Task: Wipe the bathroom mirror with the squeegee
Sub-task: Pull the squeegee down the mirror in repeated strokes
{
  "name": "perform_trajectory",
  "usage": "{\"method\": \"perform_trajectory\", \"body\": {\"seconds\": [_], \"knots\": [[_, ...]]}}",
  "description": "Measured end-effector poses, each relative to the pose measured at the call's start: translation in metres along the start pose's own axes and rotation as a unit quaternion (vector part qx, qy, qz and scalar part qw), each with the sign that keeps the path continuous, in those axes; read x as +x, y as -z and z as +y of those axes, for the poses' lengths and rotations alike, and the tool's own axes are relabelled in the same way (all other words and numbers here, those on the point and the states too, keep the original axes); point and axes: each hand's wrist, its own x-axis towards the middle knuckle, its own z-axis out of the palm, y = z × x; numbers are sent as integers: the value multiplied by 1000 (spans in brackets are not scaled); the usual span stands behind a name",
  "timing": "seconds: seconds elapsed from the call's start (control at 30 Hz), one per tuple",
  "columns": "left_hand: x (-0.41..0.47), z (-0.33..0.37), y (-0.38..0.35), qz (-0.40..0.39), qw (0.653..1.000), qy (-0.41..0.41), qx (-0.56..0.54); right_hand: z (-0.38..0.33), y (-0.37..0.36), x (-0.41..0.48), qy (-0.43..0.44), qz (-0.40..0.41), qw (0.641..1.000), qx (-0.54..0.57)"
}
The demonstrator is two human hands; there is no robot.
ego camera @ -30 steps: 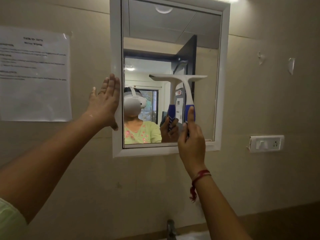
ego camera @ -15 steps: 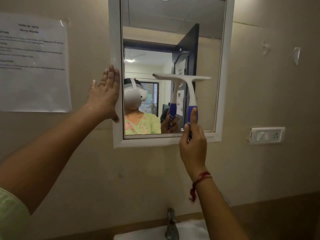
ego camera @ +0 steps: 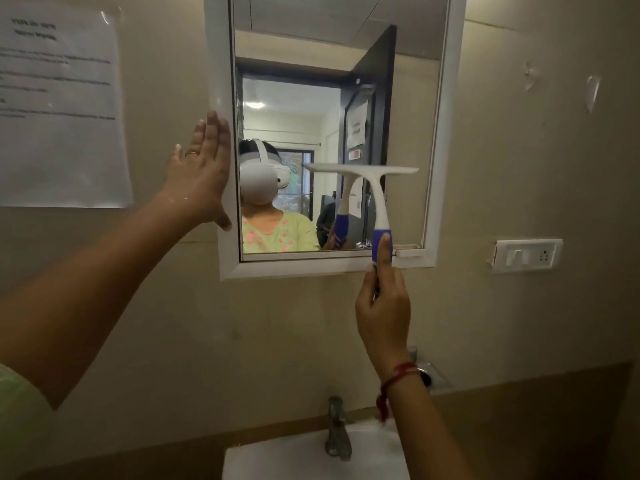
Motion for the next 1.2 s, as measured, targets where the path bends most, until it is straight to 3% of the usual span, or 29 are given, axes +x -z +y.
{"method": "perform_trajectory", "body": {"seconds": [0.13,0.33,0.6,0.87,1.2], "knots": [[-3,0,-1,0,1000,-4,0,0,0,1,-5,-5,1000,14],[-2,2,2,-5,1000,-2,1,12,10,-77,-40,-58,997,13],[-5,6,4,-4,1000,4,13,-5,14,-25,-42,-29,999,19],[-3,6,3,-9,1000,11,11,2,22,-101,-66,-83,994,19],[-2,5,0,-4,1000,10,12,-7,23,-66,-76,-60,995,25]]}}
